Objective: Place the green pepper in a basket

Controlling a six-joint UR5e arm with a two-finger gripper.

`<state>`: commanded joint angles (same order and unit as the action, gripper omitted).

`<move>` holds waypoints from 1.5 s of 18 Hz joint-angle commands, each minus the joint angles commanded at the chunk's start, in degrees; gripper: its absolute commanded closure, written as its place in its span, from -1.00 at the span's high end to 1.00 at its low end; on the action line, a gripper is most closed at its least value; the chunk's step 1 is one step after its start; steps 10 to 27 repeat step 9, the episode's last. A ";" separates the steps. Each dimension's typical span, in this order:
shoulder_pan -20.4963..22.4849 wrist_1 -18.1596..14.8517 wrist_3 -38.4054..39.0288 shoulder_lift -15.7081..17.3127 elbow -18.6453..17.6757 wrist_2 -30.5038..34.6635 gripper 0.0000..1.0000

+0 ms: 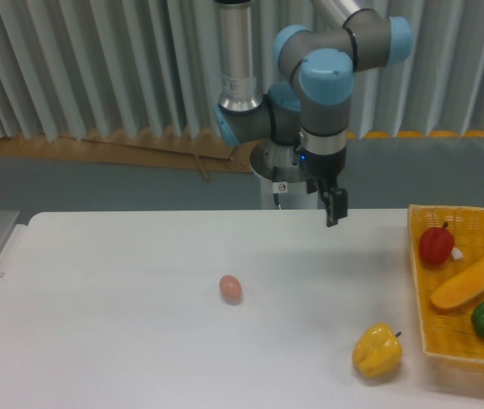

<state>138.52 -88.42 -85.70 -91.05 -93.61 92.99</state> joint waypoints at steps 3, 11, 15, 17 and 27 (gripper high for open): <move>-0.80 -0.09 0.62 0.17 0.27 0.09 1.00; -1.06 -0.09 0.80 0.88 0.09 0.09 1.00; -1.06 -0.09 0.80 0.88 0.09 0.09 1.00; -1.06 -0.09 0.80 0.88 0.09 0.09 1.00; -1.06 -0.09 0.80 0.88 0.09 0.09 1.00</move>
